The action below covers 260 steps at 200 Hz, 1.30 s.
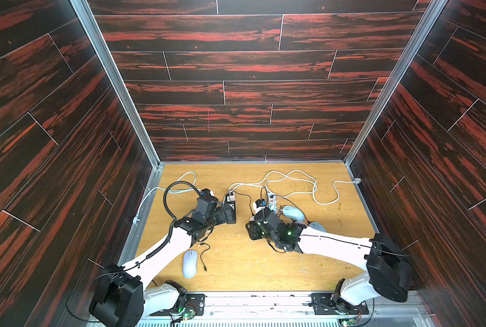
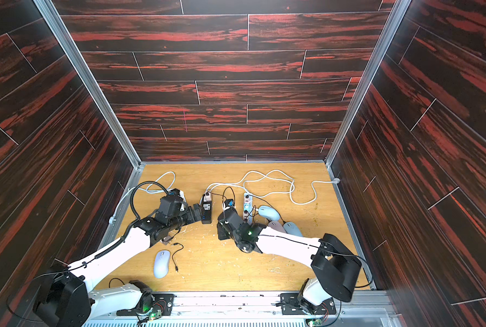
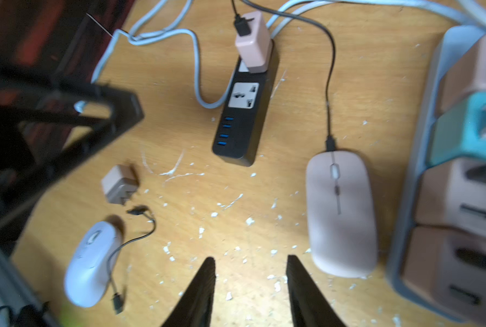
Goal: Unplug the wireless mouse
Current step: Pick up the mouse from the center of the board.
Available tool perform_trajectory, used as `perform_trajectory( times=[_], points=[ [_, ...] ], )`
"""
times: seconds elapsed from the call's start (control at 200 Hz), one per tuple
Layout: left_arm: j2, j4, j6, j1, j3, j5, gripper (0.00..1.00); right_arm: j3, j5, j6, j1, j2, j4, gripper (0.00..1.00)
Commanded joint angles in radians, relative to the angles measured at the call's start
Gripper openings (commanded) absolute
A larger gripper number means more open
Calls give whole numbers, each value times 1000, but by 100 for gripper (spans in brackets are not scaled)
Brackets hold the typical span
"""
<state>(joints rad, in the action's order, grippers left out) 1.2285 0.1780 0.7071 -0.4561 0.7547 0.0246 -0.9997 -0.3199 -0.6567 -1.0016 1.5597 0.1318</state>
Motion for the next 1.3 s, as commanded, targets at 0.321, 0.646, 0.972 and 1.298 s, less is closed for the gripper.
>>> perform_trajectory(
  times=[0.321, 0.646, 0.972, 1.298],
  points=[
    [-103, -66, 80, 131, -58, 6, 100, -289, 63, 48, 124, 264, 337, 63],
    [-48, -62, 78, 151, -15, -44, 98, -404, 98, 33, 150, 402, 447, 67],
    [-49, -45, 70, 154, -22, -30, 98, -473, 38, 57, 153, 484, 560, 68],
    [-41, -49, 69, 157, -26, -43, 98, -480, 138, 70, 155, 525, 564, 73]
  ],
)
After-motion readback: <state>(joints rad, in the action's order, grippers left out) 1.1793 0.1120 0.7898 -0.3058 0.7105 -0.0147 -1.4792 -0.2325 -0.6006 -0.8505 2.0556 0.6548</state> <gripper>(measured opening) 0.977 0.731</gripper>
